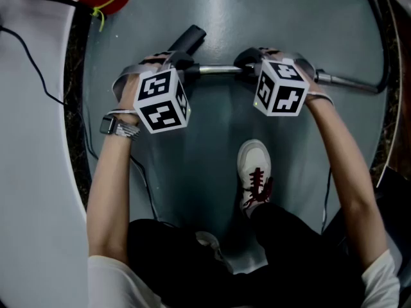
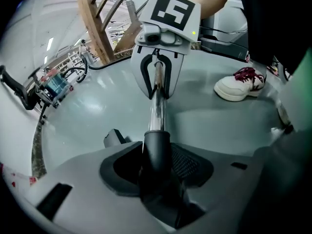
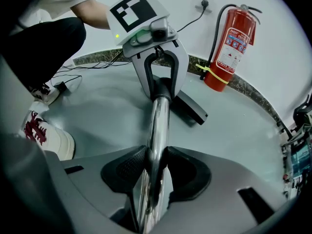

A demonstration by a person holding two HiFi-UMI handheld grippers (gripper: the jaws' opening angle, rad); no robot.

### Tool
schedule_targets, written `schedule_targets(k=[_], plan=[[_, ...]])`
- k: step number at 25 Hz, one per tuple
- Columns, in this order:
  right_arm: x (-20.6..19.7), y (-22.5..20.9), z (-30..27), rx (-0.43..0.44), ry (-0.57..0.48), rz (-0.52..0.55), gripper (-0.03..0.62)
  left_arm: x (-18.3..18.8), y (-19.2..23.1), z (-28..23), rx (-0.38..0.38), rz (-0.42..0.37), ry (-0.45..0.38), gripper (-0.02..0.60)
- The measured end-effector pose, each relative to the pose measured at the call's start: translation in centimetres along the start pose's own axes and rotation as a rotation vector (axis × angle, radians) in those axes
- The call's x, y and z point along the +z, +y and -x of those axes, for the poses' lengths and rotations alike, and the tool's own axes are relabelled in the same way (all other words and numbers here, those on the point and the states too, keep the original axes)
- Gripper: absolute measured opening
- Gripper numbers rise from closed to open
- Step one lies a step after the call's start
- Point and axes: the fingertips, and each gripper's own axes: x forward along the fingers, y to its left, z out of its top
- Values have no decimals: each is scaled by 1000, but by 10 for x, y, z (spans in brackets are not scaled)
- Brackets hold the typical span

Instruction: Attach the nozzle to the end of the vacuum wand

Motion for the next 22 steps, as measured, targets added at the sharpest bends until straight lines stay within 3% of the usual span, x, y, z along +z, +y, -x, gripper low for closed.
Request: schedule_targets(k=[6, 15, 17, 22], plan=[[0, 2, -1, -6, 22, 36, 155, 2, -3, -3, -48, 51, -5, 176], [-5, -6, 1, -46, 27, 19, 152, 12, 3, -7, 76, -151, 31, 173], [-5, -6, 2, -44, 30, 32, 152, 14, 2, -8, 71, -133, 21, 172], [-2, -6, 4, -47, 18, 29, 152, 14, 5, -9, 41, -1, -5, 172]])
